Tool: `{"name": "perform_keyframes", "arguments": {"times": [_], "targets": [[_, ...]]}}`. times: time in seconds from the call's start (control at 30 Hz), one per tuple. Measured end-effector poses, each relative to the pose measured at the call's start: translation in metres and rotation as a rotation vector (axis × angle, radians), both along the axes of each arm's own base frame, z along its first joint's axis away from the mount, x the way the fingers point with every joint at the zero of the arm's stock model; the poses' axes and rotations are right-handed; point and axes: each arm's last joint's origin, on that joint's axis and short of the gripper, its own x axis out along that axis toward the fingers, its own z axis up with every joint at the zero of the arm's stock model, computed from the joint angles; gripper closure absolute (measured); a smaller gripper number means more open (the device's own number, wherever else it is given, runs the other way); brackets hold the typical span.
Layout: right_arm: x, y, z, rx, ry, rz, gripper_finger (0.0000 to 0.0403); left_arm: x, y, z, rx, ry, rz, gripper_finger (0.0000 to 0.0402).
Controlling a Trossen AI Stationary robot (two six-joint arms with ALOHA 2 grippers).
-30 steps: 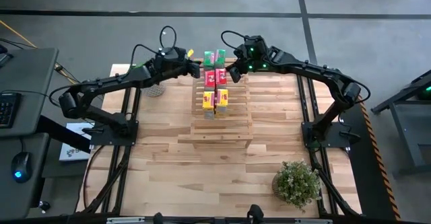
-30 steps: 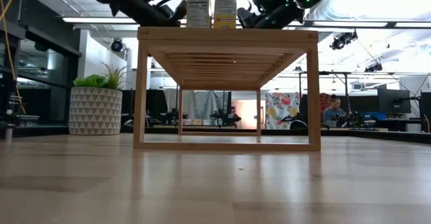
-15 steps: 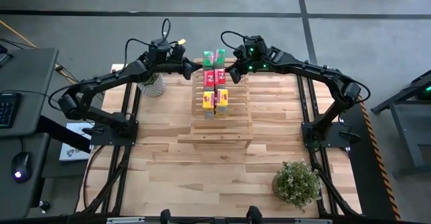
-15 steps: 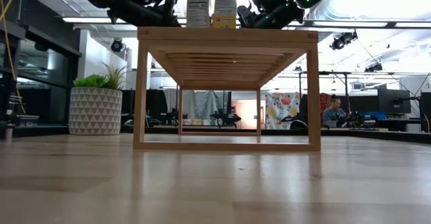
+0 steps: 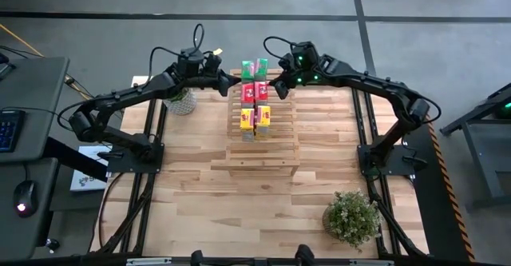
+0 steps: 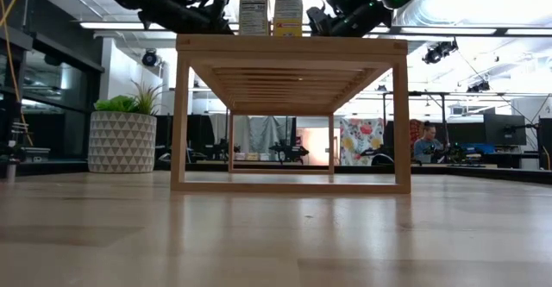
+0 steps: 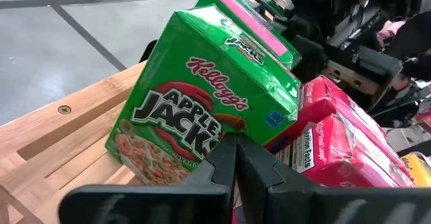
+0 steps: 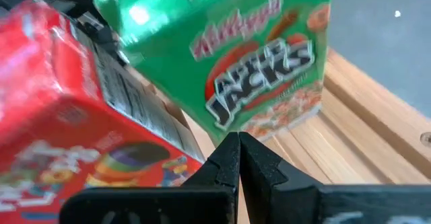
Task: Stack cereal on shelf
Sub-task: Adjust the cereal boxes on the shelf
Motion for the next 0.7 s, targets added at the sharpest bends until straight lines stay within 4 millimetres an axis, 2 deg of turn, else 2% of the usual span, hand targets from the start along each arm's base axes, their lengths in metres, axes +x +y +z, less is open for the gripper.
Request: {"name": "perform_keyframes", "arguments": {"times": [0.43, 0.7], "targets": [[-0.003, -0.001, 0.006, -0.072, 0.001, -0.056, 0.0403, 0.0, 0.002, -0.001, 0.042, 0.032, 0.115, 0.0402], [0.002, -0.005, 0.016, -0.154, -0.089, -0.093, 0.0403, 0.002, 0.003, 0.0, 0.059, 0.021, 0.124, 0.0402]]}}
